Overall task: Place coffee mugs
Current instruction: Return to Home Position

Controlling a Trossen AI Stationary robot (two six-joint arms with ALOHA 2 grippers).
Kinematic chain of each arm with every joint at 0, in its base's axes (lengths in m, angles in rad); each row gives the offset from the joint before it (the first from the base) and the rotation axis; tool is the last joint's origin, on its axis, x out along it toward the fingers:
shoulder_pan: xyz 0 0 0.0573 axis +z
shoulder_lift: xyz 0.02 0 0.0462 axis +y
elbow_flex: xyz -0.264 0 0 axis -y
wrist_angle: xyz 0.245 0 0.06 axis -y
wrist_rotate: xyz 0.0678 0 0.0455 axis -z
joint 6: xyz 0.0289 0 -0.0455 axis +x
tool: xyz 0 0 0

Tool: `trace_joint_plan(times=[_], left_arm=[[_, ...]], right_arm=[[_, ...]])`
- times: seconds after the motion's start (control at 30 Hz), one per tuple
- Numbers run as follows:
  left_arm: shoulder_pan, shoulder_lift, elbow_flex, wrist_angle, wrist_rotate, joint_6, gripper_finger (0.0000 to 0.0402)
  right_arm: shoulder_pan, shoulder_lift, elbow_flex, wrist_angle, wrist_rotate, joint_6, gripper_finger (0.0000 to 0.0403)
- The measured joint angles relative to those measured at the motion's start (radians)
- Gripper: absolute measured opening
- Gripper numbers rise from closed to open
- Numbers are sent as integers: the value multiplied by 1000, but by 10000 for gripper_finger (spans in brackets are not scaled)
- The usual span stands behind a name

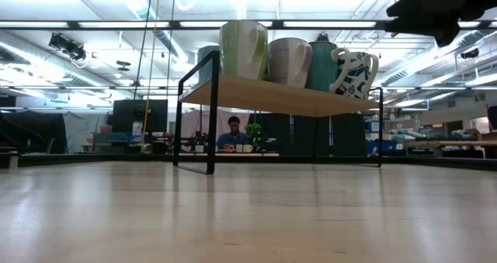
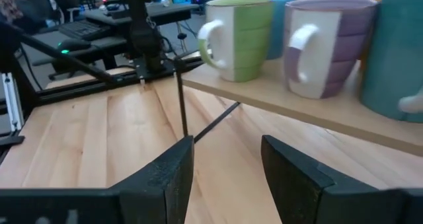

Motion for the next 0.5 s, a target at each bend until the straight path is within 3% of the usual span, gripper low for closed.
trace_joint_plan(times=[0.5], left_arm=[[31,-389,-606,439,43,-29,155]], right_arm=[[-50,-326,-62,-21,-48,-153,172]])
